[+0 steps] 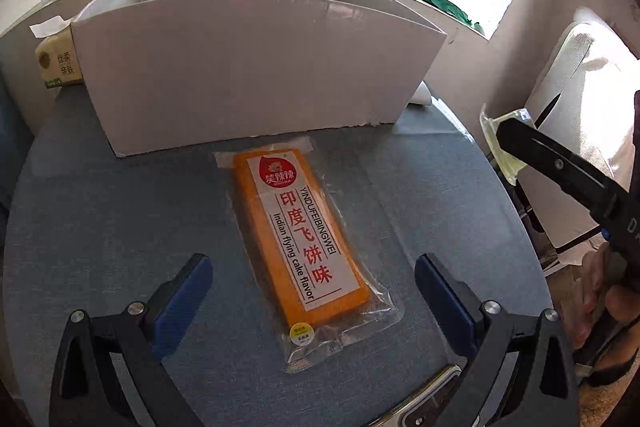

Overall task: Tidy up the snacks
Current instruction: 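Grasp the orange flying-cake packet with the left gripper while the right grasps the jelly cup, then lower the flying-cake packet and jelly cup into the box and release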

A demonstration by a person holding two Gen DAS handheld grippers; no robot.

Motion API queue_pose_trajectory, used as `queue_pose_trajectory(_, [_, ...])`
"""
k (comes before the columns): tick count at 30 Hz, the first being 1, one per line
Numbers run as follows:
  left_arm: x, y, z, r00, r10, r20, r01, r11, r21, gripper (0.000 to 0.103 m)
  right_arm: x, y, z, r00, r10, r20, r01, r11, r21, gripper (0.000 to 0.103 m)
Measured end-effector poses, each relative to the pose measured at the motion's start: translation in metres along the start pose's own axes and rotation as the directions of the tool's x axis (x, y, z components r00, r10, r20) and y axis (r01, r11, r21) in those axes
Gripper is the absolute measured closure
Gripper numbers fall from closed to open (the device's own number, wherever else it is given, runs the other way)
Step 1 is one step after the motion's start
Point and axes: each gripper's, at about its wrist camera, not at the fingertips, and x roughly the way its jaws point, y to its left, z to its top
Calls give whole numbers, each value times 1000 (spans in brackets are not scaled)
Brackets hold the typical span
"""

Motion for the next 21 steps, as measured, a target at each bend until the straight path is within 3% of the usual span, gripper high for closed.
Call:
queue_pose_trajectory(6, [40, -10, 11, 987, 144, -63, -143, 989, 21, 1, -22, -9, -14, 1000, -1, 24, 0, 999, 45, 64])
queue_pose_trajectory(9, [48, -18, 16, 982, 175, -68, -171, 983, 65, 2, -27, -14, -20, 1000, 8, 23, -9, 998, 62, 64])
queue_pose_trajectory(11, [52, -24, 16, 985, 162, -53, -156, 982, 111, 9, -29, -19, -23, 999, 12, 29, -15, 997, 81, 64])
queue_pose_trajectory(12, [51, -28, 15, 984, 173, -36, -167, 975, 146, 23, -28, -20, -23, 999, 13, 29, -16, 996, 89, 64])
queue_pose_trajectory(15, [45, -29, 12, 986, 165, -21, -159, 971, 182, 41, -30, -22, -26, 999, 19, 33, -23, 995, 98, 64])
queue_pose_trajectory(17, [40, -22, 11, 993, 114, -27, -108, 982, 157, 42, -32, -22, -28, 999, 20, 36, -23, 995, 100, 64])
queue_pose_trajectory(21, [24, -10, 4, 997, 78, -5, -76, 988, 131, 43, -34, -22, -28, 999, 25, 42, -30, 994, 104, 64])
